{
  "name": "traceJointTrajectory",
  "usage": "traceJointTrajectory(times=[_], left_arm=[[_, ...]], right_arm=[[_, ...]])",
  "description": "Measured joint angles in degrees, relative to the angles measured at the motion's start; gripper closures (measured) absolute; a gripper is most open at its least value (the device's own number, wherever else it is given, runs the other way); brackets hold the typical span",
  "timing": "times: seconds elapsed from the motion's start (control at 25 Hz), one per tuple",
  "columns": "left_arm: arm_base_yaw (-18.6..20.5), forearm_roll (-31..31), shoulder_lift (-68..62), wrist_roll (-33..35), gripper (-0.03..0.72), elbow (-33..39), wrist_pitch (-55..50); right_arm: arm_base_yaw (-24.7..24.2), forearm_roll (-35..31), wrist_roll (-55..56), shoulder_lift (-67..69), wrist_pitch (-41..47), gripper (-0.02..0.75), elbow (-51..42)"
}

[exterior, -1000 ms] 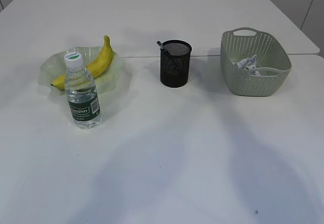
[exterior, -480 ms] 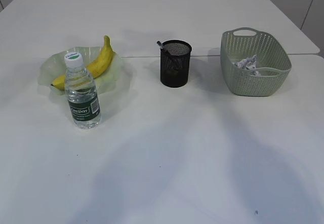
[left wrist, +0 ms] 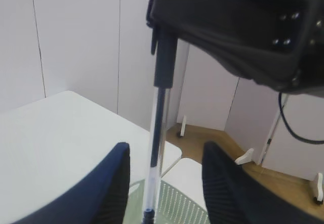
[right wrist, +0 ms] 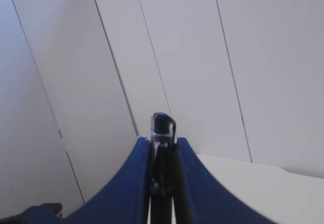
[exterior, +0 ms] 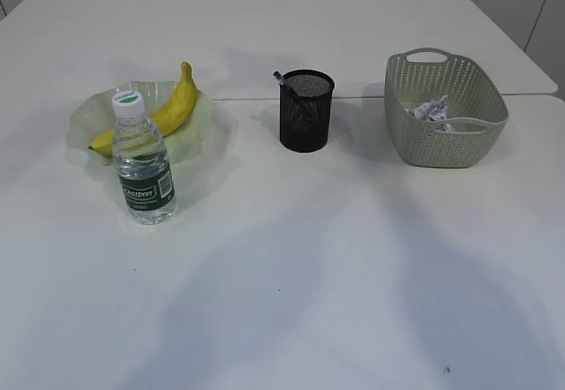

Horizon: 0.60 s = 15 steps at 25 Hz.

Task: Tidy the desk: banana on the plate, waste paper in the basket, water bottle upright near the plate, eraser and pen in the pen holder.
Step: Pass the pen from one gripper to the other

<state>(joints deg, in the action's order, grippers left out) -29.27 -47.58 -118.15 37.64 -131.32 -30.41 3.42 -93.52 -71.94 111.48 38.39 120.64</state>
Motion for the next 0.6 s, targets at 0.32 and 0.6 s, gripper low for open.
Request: traceJointTrajectory(times=[0.32, 0.6], left_arm=[[0.0, -2.1, 0.0, 0.0, 0.359, 0.0, 1.0], [0.2, -2.2, 0.0, 1.3, 0.359, 0.0, 2.4]], right_arm=[[0.0, 4.5, -2.0, 0.7, -3.1, 0.663, 0.0], [0.0, 5.0, -4.2, 3.1, -3.5, 0.663, 0.0]])
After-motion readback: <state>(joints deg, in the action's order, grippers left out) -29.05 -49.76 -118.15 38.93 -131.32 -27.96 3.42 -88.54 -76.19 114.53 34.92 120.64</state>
